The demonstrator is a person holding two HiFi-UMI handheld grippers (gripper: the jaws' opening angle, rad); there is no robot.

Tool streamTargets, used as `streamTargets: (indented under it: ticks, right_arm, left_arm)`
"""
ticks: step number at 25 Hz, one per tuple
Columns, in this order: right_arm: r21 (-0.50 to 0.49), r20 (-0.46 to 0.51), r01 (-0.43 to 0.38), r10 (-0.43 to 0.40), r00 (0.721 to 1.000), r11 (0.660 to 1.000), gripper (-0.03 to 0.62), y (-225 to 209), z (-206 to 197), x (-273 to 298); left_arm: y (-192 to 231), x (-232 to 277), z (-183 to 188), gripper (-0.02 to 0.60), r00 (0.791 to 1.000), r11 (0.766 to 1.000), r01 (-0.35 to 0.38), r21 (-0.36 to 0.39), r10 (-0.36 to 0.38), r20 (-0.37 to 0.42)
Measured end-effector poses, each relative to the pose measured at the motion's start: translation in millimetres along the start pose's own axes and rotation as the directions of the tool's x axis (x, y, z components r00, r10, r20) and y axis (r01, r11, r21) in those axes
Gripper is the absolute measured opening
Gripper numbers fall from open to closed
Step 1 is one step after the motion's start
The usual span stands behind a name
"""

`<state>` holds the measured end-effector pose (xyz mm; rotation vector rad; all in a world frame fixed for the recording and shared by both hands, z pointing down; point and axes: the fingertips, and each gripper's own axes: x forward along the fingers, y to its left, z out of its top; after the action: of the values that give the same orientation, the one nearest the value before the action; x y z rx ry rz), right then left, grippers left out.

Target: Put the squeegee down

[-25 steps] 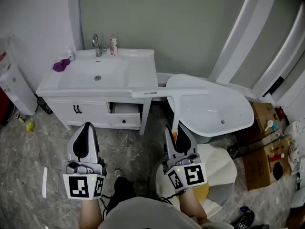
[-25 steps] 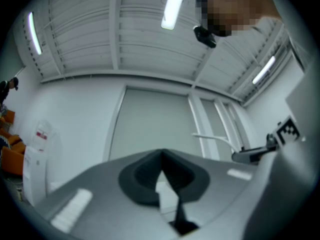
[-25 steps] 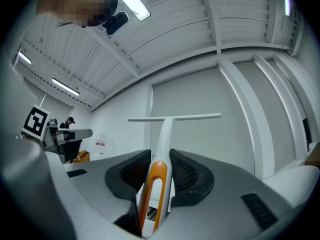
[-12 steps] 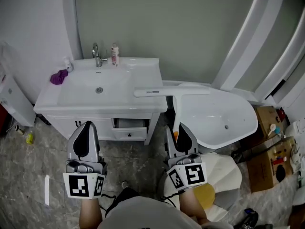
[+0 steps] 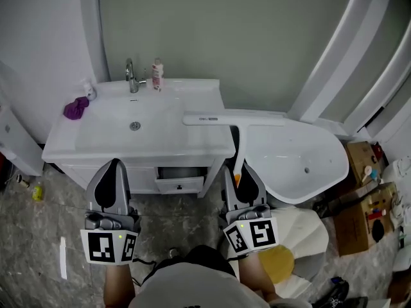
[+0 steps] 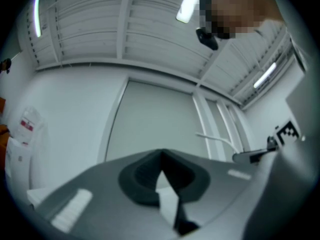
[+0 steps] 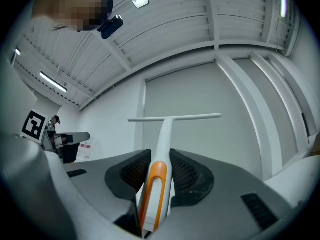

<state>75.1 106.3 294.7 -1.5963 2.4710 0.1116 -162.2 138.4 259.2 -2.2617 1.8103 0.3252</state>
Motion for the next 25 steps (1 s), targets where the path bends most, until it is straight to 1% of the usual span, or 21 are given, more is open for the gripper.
streamTargets:
  ticks: [7, 10, 12, 17, 25]
  right_arm:
    - [-0.010, -0.035, 0.026, -0.027, 0.999, 1.000, 0.117, -10.4, -13.7, 19.6]
    - [-0.011, -0.041, 0.027, -0.028, 0.999, 1.000, 0.117, -18.9, -20.1, 33.3]
    - [-0.007, -0.037, 0.023, -0.023, 0.999, 1.000, 0.117, -22.6, -23.5, 45.8]
    - [-0.005, -0.027, 0.001, -0.001, 1.000, 1.000, 0.117, -31.9, -31.2, 87.9]
    - [-0.004, -0.020, -0.018, 0.018, 1.000, 1.000, 0.117, -67.0, -33.6, 161.1]
  left_arm:
    - [5.3, 23.4, -25.1, 0.009, 0.999, 0.999, 0.029, -0.028, -0.030, -0.036]
    - [3.7, 35.3, -33.6, 0.008, 0.998, 0.999, 0.042, -0.008, -0.042, -0.048]
    - [8.5, 44.6, -36.4, 0.008, 0.998, 0.999, 0.034, 0.006, -0.034, -0.047]
    - [27.1, 77.9, -45.6, 0.008, 0.999, 1.000, 0.008, 0.012, -0.008, -0.036]
    - [40.2, 148.9, -57.9, 0.009, 1.000, 1.000, -0.014, 0.017, 0.015, -0.023]
